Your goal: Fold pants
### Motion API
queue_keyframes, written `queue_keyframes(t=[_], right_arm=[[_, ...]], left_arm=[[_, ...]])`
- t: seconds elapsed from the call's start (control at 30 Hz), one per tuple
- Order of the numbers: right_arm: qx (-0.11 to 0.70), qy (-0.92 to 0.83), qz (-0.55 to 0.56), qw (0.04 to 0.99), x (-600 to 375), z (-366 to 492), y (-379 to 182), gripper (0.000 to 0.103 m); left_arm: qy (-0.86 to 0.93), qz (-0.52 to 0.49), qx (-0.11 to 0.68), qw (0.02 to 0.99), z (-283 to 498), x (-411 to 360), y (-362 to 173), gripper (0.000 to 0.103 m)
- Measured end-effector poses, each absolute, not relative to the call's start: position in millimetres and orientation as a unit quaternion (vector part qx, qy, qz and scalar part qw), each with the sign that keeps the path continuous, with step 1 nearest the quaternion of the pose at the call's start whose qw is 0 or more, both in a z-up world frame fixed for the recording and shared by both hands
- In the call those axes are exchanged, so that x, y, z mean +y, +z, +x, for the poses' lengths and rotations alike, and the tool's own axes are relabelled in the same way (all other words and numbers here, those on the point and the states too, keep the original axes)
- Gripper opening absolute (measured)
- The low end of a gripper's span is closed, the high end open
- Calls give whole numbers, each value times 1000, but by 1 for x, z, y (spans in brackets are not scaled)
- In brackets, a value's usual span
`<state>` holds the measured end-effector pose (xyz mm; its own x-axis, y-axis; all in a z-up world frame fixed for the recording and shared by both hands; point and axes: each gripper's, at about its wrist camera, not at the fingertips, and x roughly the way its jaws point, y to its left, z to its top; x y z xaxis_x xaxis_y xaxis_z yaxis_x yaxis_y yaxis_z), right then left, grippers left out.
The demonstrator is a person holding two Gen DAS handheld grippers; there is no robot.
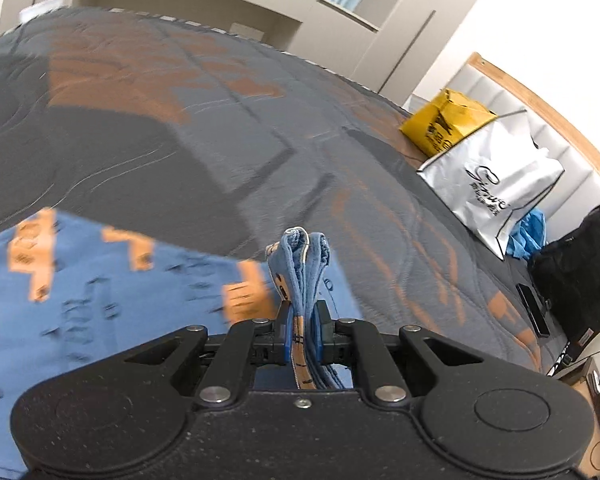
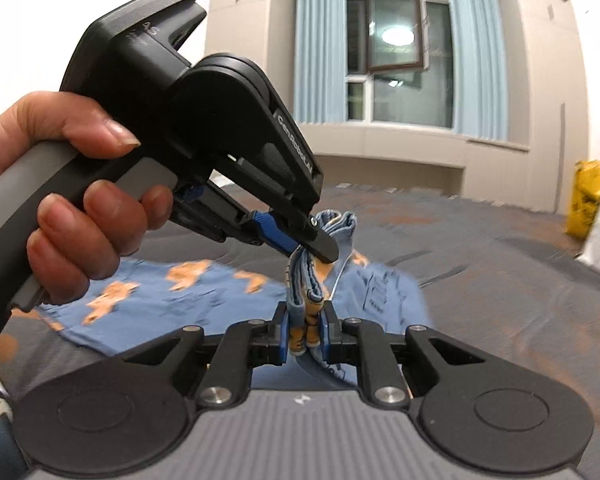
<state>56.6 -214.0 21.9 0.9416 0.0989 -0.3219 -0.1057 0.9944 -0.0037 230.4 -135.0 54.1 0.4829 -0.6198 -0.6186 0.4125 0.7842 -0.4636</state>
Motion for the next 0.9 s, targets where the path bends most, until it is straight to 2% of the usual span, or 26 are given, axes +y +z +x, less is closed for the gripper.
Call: queue_keyframes(t=[0.2,0.37,0.63,0.9], right_arm=[[208,77,-18,975,-173,71,4,17],[245,80,-4,966,-162,84,-17,18],[240,79,-22,967,-158,83,-19,22],[243,78,-23,967,-160,89,-17,23]], left_arm=[[-285,-148,416,850,240,-94,12,11],[-272,-124,381,875,233,-94,-14,11],[-274,-91,338,896,222,-97,-19,12],[-285,-102,336,892,222,-94,-20,12]])
